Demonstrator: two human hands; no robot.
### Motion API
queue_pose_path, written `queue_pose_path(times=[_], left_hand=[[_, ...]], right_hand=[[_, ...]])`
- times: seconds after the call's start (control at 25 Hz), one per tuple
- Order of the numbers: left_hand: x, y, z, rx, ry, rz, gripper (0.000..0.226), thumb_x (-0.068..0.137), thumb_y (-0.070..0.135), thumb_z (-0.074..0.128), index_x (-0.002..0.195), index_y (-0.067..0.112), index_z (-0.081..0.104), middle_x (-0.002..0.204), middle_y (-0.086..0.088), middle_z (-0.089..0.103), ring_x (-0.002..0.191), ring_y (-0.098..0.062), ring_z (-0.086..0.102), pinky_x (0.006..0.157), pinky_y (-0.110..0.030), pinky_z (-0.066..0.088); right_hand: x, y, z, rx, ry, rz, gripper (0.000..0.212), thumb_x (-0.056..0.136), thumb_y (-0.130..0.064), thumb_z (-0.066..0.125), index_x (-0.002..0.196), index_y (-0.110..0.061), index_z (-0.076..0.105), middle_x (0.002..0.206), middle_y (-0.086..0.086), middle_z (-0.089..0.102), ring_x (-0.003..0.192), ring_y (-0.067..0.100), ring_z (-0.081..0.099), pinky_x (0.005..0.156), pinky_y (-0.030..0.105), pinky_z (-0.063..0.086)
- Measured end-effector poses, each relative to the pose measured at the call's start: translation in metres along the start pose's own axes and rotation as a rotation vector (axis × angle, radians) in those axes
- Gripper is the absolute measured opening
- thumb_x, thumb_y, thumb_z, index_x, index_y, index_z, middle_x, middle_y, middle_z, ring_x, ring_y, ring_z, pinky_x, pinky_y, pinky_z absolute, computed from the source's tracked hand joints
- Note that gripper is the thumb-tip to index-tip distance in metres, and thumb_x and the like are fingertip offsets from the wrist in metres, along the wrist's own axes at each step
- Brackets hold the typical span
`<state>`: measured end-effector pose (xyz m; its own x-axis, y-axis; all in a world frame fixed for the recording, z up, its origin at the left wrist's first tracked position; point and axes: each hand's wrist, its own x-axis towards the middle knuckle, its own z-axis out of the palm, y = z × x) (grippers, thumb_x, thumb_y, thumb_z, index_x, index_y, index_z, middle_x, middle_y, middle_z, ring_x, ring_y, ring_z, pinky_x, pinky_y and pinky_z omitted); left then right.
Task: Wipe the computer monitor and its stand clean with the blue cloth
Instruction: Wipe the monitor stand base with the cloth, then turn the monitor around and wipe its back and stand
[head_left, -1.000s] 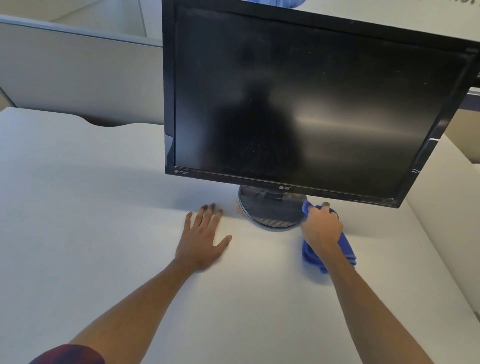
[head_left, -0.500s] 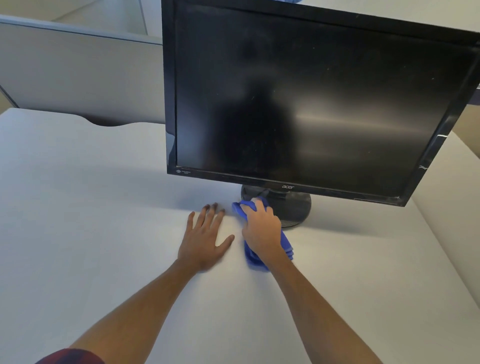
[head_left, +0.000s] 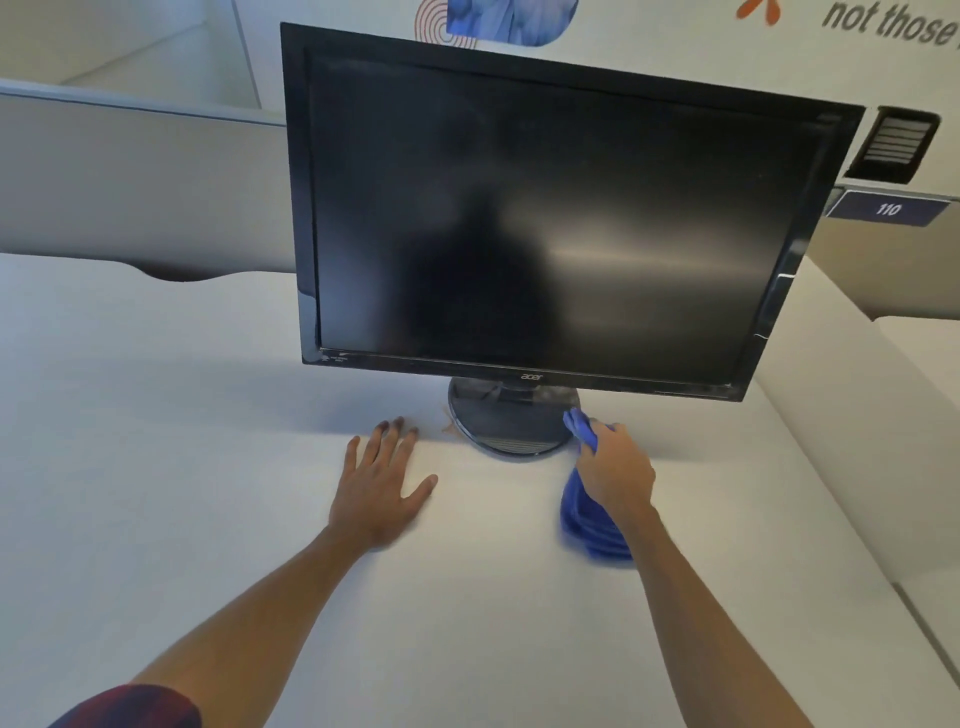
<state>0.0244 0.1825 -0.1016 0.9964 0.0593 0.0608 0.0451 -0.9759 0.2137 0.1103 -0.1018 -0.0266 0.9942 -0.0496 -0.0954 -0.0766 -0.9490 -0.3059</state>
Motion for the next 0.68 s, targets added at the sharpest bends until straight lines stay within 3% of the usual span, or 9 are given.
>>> queue_pose_path(times=[0.2,0.36,0.44,0.52,0.6,0.68], left_hand=[[0.001,0.001,-0.001,0.026,0.011,0.002,0.074,0.089,0.065,0.016,0.151,0.025,0.021,0.161,0.0,0.012,0.148,-0.02,0.008,0.118,-0.047,0.006],[-0.002,0.01,-0.006,0.064,0.035,0.008,0.072,0.089,0.061,0.019,0.144,0.018,0.037,0.155,-0.007,0.03,0.144,-0.025,0.025,0.116,-0.049,0.016],[-0.004,0.014,-0.009,0.086,0.018,0.017,0.073,0.089,0.059,0.02,0.142,0.014,0.042,0.153,-0.009,0.035,0.142,-0.027,0.03,0.114,-0.049,0.02],[-0.006,0.019,-0.011,0.104,0.0,0.023,0.074,0.088,0.058,0.018,0.14,0.011,0.044,0.151,-0.01,0.037,0.14,-0.028,0.033,0.113,-0.048,0.023],[-0.008,0.025,-0.012,0.095,0.003,0.035,0.075,0.087,0.057,0.019,0.137,0.01,0.048,0.149,-0.011,0.04,0.137,-0.03,0.039,0.11,-0.048,0.031],[-0.007,0.033,-0.016,0.053,0.02,0.049,0.073,0.086,0.057,0.024,0.136,0.01,0.048,0.149,-0.012,0.04,0.132,-0.032,0.045,0.105,-0.046,0.038]], right_hand=[[-0.039,0.08,-0.05,0.412,0.203,0.15,0.051,0.087,-0.026,0.071,0.126,-0.018,0.039,0.115,0.002,0.052,0.088,0.019,0.056,0.072,0.03,0.041],[-0.052,0.13,-0.061,0.419,0.243,0.094,0.058,0.078,-0.022,0.079,0.126,-0.019,0.045,0.141,0.003,0.032,0.109,0.024,0.051,0.082,0.032,0.044],[-0.057,0.139,-0.045,0.225,0.134,0.004,0.06,0.09,-0.04,0.062,0.142,-0.02,0.038,0.156,0.0,0.014,0.132,0.03,0.038,0.098,0.039,0.042],[-0.062,0.144,-0.023,-0.091,-0.053,-0.056,0.078,0.092,-0.066,0.032,0.155,-0.025,0.008,0.162,-0.004,-0.007,0.148,0.028,0.008,0.115,0.05,0.02],[-0.064,0.149,-0.009,-0.218,-0.089,-0.06,0.091,0.08,-0.08,0.004,0.153,-0.029,-0.012,0.161,-0.006,-0.016,0.149,0.023,-0.007,0.117,0.054,0.006],[-0.064,0.149,-0.006,-0.222,-0.049,-0.05,0.099,0.07,-0.082,-0.011,0.153,-0.029,-0.012,0.162,-0.004,-0.014,0.149,0.023,-0.006,0.116,0.054,0.005]])
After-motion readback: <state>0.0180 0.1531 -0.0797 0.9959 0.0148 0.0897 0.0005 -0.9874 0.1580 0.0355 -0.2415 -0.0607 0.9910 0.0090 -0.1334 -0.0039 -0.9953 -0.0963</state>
